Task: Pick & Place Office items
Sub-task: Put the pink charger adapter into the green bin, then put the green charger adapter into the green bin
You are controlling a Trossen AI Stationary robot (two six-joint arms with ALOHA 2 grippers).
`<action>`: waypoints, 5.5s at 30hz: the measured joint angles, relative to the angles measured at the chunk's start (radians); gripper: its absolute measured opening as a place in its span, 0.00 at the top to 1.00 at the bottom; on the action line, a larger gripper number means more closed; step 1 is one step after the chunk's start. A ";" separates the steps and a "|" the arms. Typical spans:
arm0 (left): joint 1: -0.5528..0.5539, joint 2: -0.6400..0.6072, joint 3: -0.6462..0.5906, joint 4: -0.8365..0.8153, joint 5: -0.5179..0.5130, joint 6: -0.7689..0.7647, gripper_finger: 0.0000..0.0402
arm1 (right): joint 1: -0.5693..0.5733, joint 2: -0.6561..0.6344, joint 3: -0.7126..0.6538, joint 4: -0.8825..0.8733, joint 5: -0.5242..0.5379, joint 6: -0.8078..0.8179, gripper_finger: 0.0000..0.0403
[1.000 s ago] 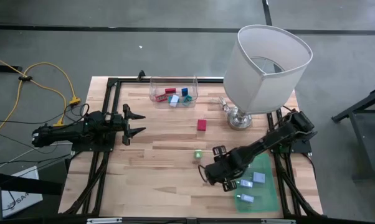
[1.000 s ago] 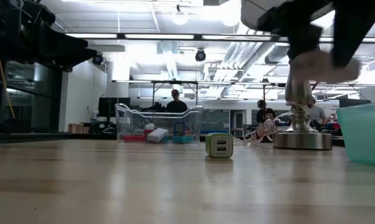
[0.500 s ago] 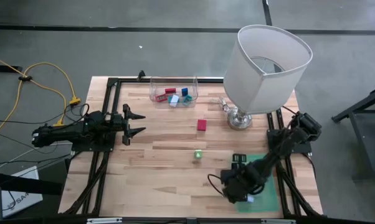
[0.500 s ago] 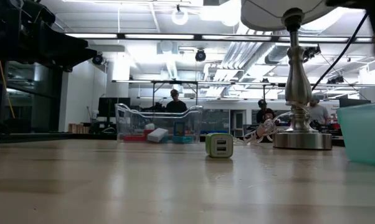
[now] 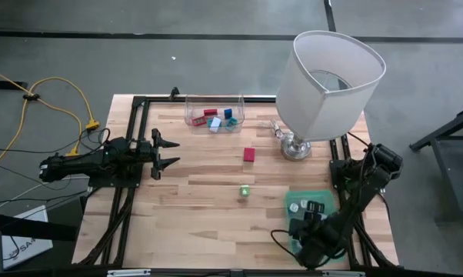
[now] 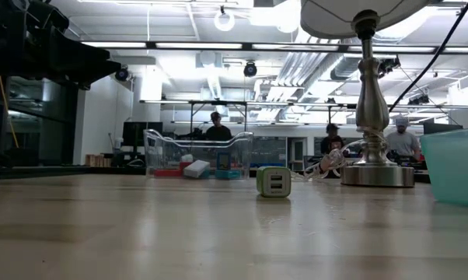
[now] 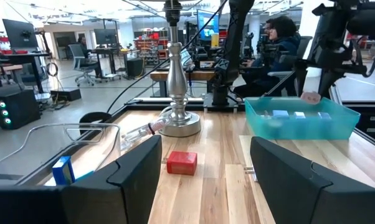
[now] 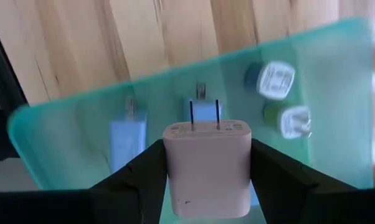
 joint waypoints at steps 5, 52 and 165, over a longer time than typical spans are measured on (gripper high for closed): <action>0.000 0.000 0.000 0.000 0.000 0.000 0.41 | 0.037 -0.016 -0.047 0.036 -0.015 0.048 0.52; 0.000 0.000 0.000 0.000 0.000 0.000 0.41 | 0.257 -0.087 -0.437 0.478 -0.059 0.527 0.53; 0.000 0.000 0.000 0.000 0.000 0.000 0.41 | -0.312 -0.297 -0.435 0.924 0.235 -0.122 0.33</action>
